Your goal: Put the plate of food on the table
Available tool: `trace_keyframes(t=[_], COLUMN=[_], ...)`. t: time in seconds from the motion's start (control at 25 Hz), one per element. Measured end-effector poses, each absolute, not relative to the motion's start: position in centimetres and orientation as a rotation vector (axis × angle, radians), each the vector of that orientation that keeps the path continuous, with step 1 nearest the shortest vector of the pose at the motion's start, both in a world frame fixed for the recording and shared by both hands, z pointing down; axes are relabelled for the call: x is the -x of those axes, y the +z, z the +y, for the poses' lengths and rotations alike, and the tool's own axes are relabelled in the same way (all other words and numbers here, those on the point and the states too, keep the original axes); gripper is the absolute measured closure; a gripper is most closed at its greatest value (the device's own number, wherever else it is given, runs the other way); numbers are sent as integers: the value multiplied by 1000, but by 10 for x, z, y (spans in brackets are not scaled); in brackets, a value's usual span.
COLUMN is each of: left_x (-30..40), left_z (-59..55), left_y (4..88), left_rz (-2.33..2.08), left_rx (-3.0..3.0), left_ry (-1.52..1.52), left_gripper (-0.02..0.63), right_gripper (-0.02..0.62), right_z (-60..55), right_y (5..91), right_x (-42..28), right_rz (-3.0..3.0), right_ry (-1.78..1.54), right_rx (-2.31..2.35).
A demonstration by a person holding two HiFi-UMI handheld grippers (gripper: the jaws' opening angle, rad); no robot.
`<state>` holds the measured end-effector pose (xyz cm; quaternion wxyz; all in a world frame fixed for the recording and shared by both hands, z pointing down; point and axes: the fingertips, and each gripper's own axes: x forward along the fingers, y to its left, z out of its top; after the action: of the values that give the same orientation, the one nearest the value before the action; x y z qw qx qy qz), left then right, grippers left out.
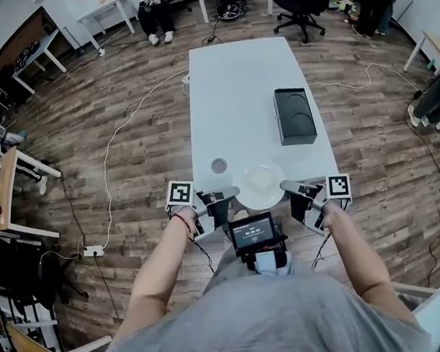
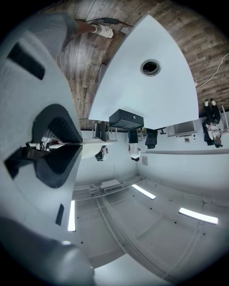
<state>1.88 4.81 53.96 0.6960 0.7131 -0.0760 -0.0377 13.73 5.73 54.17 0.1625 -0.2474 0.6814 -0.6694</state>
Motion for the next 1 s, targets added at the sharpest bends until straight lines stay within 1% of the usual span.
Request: trace_keyframes(t=[0.36,1.0], left_x=[-12,31], left_z=[-24,-171], left_y=[551,573], left_rz=[-175,-185], left_rx=[-1580,-1579], left_ry=[-75,5], left_gripper=[574,575], right_gripper=[557,557], right_z=[-16,-160], right_y=[561,575], right_x=[-134,-92], right_rz=[1965,2009], right_ry=[-1929,-1931], right_rx=[796,918])
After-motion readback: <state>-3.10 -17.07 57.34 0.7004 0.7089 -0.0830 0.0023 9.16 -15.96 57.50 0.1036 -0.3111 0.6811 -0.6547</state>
